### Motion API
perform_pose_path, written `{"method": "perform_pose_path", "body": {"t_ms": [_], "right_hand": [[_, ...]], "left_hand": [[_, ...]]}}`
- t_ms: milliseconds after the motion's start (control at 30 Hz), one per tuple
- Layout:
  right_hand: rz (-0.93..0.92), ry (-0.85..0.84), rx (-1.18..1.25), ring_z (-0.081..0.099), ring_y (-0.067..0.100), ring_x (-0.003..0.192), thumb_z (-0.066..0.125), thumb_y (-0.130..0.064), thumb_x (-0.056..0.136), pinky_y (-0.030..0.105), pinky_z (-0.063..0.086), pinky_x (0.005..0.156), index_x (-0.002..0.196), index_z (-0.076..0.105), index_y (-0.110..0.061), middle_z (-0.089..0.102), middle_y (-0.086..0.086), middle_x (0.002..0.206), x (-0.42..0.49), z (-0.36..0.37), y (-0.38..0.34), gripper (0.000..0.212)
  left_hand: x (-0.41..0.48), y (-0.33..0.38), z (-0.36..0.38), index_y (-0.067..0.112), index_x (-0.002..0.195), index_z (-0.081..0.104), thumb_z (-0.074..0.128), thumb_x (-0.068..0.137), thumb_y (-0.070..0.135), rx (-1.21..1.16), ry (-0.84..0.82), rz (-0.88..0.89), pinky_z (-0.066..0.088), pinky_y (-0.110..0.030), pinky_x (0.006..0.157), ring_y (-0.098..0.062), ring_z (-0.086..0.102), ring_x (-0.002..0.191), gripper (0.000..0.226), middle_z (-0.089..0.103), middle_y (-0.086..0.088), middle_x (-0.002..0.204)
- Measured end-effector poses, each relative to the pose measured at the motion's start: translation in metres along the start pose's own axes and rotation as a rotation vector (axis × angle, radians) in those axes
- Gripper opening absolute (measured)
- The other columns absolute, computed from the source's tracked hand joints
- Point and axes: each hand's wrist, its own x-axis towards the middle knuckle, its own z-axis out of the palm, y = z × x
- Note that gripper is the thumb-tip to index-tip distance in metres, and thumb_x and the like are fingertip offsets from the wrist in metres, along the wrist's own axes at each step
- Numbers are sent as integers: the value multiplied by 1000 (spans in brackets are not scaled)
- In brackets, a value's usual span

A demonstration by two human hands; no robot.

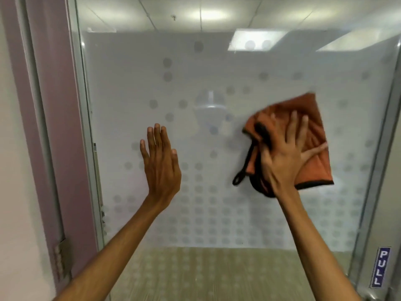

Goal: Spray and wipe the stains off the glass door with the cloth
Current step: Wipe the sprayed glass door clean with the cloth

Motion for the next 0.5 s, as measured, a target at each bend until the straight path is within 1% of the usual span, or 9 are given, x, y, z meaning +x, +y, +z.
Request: {"method": "perform_pose_path", "body": {"t_ms": [67, 133, 200, 233, 267, 333, 433, 500], "right_hand": [[-38, 40, -10, 5, 28, 156, 47, -47, 87, 84, -2, 104, 152, 30, -47, 17, 4, 168, 26, 4, -38, 67], [-172, 23, 3, 4, 27, 157, 43, -50, 89, 83, -4, 106, 154, 23, -46, 14, 3, 168, 19, 10, -69, 68], [-340, -30, 7, 3, 25, 157, 43, -49, 90, 80, -5, 108, 156, 22, -43, 13, 1, 169, -10, 14, -79, 69], [-397, -64, 9, 3, 23, 157, 44, -48, 89, 79, -6, 109, 155, 24, -43, 14, 0, 169, -24, 13, -76, 70], [-416, -88, 10, 3, 22, 157, 46, -47, 87, 78, -7, 110, 155, 25, -44, 14, -1, 168, -33, 11, -71, 71], [-352, -55, 21, 4, 22, 157, 46, -48, 88, 77, -7, 111, 154, 25, -46, 16, -1, 168, -22, 8, -66, 69], [-165, 25, 52, 4, 24, 157, 39, -53, 96, 78, -7, 110, 154, 25, -46, 16, 0, 168, 30, 7, -89, 60], [-136, 41, 49, 3, 25, 157, 33, -56, 99, 79, -8, 109, 156, 23, -43, 13, 1, 169, 46, 8, -111, 59]], "left_hand": [[3, 7, 3, 1, 156, 10, 24, 105, 17, -2, 22, -8, -1, -47, 126, -29, 1, 155, 56, 9, -14, 166], [8, 12, 6, 1, 156, 11, 24, 105, 17, -11, 45, -21, 1, -46, 126, -30, 3, 155, 55, 10, -14, 166], [10, 13, 7, 0, 156, 12, 23, 105, 17, -18, 58, -5, 1, -45, 126, -29, 3, 155, 55, 10, -13, 166], [11, 12, 6, 0, 156, 12, 22, 106, 17, -23, 50, 17, 2, -45, 126, -28, 3, 155, 54, 10, -14, 166], [12, 9, 5, 0, 156, 12, 22, 106, 17, -26, 33, 42, 2, -44, 127, -28, 3, 155, 54, 9, -14, 166], [15, 4, 1, 2, 157, 11, 22, 106, 17, -21, 16, 81, 3, -44, 127, -26, 3, 155, 54, 9, -12, 166], [32, 10, 1, 7, 158, 14, 25, 106, 16, -19, 38, 86, 3, -44, 127, -26, 3, 155, 54, 11, -9, 167], [44, 18, 3, 9, 158, 16, 25, 106, 16, -29, 59, 81, 3, -43, 127, -27, 4, 155, 53, 14, -8, 166]]}}
